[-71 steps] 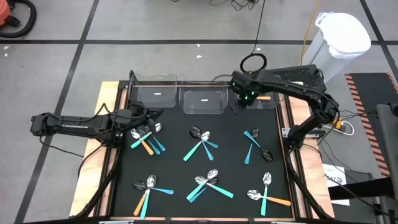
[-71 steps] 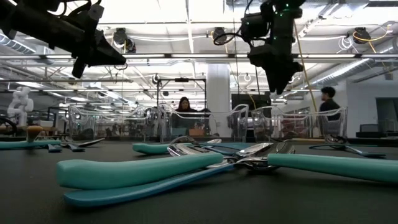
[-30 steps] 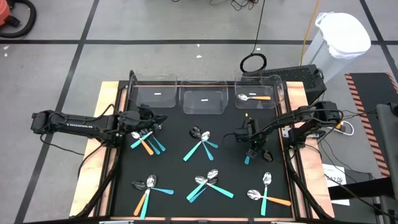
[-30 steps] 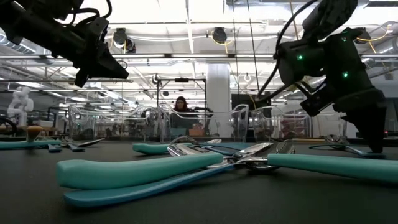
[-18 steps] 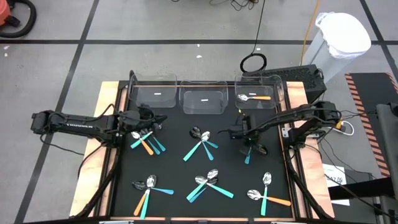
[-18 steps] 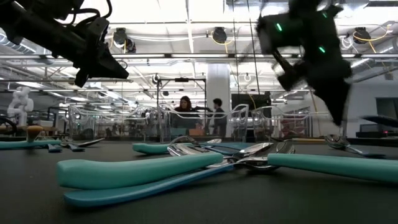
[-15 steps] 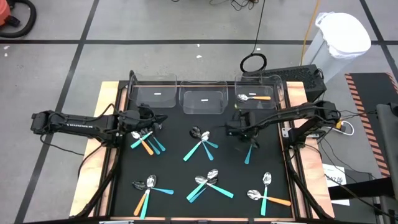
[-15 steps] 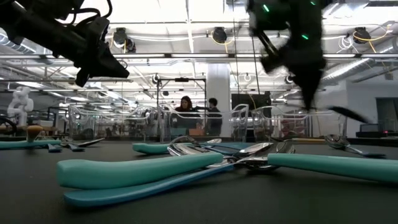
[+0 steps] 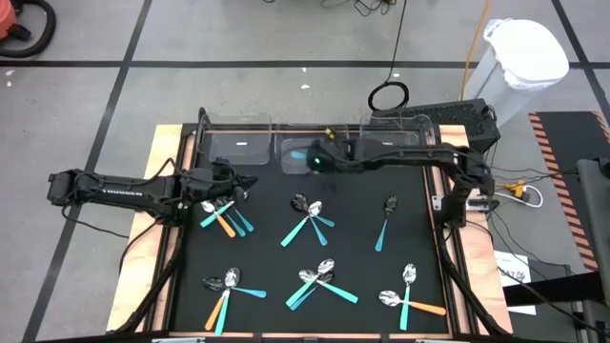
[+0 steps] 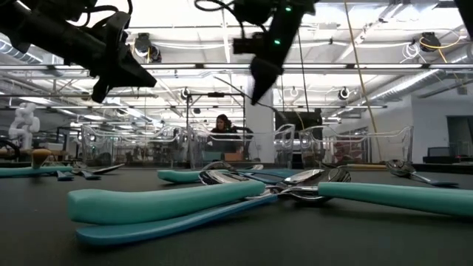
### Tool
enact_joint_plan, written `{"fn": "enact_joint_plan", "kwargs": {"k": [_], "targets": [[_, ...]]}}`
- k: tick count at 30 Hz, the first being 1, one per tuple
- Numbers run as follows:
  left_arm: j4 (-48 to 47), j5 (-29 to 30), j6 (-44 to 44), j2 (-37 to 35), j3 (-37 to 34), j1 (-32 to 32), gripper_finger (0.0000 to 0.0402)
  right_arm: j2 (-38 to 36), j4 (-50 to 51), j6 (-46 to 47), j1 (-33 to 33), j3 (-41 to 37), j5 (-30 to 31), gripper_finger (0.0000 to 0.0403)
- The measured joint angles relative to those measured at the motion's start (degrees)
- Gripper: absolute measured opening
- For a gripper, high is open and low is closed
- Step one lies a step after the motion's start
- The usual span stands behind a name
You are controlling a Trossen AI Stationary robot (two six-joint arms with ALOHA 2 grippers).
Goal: Sort silverware by color (type)
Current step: Put the blue spoon into the middle transparent bin
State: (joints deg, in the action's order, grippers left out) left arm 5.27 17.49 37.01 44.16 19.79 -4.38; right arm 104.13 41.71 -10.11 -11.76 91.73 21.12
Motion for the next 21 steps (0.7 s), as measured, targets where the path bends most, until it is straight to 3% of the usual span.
{"fn": "enact_joint_plan", "kwargs": {"k": [5,13,21], "targets": [[0.06,-0.15,2.28,-0.02,0.00,0.00,0.0027,2.97,-3.60,-4.02,-2.65,6.18,-0.09,0.0009],[0.33,-0.13,3.19,-0.07,0.00,0.39,0.0027,6.18,-5.11,-9.27,-7.10,7.54,-0.17,0.0017],[0.16,0.27,3.19,-0.07,0.00,0.39,0.0027,8.48,-2.72,-4.34,-8.79,7.54,-0.39,0.0110]]}}
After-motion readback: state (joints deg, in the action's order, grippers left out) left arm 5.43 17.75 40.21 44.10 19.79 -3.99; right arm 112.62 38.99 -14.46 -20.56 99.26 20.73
